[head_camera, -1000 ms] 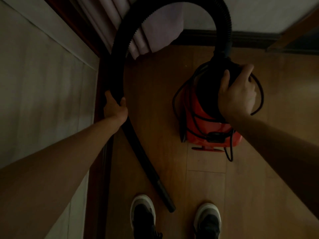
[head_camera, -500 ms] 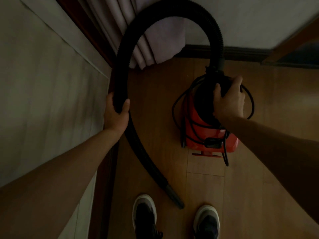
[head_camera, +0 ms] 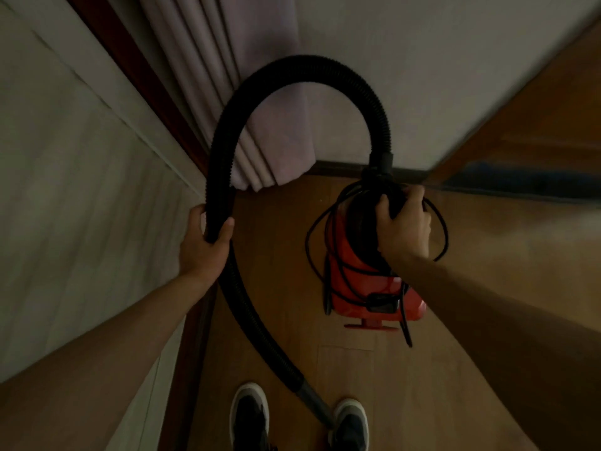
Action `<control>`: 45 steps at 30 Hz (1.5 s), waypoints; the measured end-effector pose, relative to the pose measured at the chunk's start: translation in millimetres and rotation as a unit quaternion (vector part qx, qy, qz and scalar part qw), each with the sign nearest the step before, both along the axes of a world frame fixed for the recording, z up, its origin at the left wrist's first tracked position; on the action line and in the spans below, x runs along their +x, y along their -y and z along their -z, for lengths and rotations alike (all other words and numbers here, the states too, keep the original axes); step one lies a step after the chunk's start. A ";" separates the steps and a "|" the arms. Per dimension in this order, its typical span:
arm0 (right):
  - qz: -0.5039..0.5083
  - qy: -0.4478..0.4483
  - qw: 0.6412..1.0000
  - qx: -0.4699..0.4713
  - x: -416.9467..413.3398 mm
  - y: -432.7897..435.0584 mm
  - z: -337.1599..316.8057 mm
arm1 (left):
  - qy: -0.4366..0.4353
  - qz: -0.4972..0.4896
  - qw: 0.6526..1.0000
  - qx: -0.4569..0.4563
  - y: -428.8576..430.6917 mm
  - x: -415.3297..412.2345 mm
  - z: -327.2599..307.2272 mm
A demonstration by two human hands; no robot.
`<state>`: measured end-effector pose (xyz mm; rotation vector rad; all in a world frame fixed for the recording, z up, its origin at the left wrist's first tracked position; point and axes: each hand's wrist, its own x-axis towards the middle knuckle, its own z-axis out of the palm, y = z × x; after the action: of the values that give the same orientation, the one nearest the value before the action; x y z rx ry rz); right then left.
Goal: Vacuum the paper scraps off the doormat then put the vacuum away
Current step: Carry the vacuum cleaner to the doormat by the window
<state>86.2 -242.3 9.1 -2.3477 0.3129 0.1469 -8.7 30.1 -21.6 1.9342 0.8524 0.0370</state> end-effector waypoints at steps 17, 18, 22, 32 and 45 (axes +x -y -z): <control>0.010 0.155 0.987 0.030 7.2 93.5 -321.5 | 0.137 0.079 0.987 0.000 73.4 29.3 -277.5; 0.015 0.169 0.985 0.030 5.4 98.0 -340.6 | 0.144 0.084 0.986 0.001 78.6 32.0 -296.1; 0.045 0.200 0.978 0.024 -4.3 114.9 -418.9 | 0.169 0.109 0.980 0.001 95.3 40.6 -371.0; 0.150 0.280 0.948 0.012 -16.9 179.0 -620.2 | 0.252 0.186 0.950 0.015 163.2 80.9 -569.8; 0.313 0.307 0.898 -0.032 -53.8 332.3 -815.6 | 0.291 0.270 0.918 0.021 344.0 136.8 -778.3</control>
<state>32.4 -574.7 824.7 -2.0987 0.7305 -0.9031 128.0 -313.8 756.7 1.9774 -0.0852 0.2874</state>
